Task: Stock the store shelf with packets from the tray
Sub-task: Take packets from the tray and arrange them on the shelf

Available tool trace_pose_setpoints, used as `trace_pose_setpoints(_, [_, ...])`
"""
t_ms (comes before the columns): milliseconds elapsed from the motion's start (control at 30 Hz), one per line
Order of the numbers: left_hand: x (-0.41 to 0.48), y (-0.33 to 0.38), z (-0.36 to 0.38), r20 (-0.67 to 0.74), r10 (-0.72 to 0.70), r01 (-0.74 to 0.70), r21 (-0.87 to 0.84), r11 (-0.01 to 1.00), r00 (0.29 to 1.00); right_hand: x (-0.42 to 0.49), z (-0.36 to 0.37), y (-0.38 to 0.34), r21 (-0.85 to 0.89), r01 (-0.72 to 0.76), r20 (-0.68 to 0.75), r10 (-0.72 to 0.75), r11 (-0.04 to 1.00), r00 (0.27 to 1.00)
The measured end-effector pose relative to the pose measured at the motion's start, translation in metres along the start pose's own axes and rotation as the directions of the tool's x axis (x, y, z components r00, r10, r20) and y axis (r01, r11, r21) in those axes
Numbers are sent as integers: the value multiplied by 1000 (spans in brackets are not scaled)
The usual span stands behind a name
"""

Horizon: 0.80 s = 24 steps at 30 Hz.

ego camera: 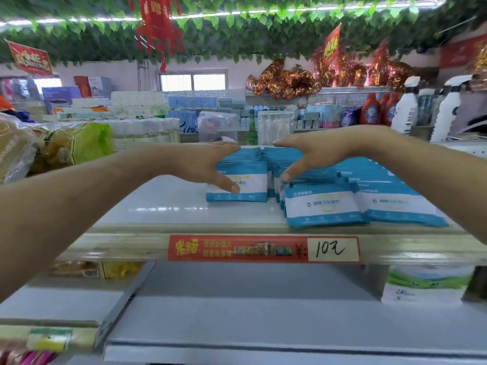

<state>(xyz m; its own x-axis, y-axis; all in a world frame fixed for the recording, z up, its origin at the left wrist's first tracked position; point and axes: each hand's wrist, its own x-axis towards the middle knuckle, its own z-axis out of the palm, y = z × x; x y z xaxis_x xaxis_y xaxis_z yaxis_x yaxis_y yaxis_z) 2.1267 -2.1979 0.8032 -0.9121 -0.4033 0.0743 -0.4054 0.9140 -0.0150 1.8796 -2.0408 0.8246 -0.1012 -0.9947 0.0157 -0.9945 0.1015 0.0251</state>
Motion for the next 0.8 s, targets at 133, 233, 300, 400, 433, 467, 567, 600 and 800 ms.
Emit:
trace_pose_setpoints(133, [13, 38, -4, 38, 91, -90, -34, 995, 995, -34, -6, 17, 38, -74, 106, 70, 997, 992])
trace_pose_setpoints(233, [31, 70, 0, 93, 134, -132, -24, 991, 987, -53, 0, 29, 61, -82, 167, 71, 995, 983])
trace_pose_setpoints(300, [42, 88, 3, 138, 149, -152, 10, 988, 979, -63, 6, 36, 113, -90, 189, 68, 990, 980])
trace_pose_setpoints(400, [55, 107, 9, 189, 150, -159, 33, 987, 971, -72, 17, 44, 121, -104, 210, 76, 987, 975])
trace_pose_setpoints(433, [58, 112, 11, 196, 154, -168, 56, 984, 968, -74, 19, 47, 109, -101, 209, 76, 989, 975])
trace_pose_setpoints(467, [61, 115, 13, 197, 165, -186, 96, 978, 966, -76, 21, 50, 96, -99, 209, 77, 990, 975])
trace_pose_setpoints(567, [69, 121, 20, 193, 194, -231, 192, 954, 962, -80, 28, 60, 88, -116, 223, 94, 989, 970])
trace_pose_setpoints(600, [71, 121, 22, 198, 193, -232, 202, 951, 961, -80, 31, 63, 92, -123, 224, 100, 988, 969])
trace_pose_setpoints(800, [86, 119, 21, 207, 161, -214, 268, 939, 965, -66, 38, 72, 70, -118, 181, 104, 990, 978])
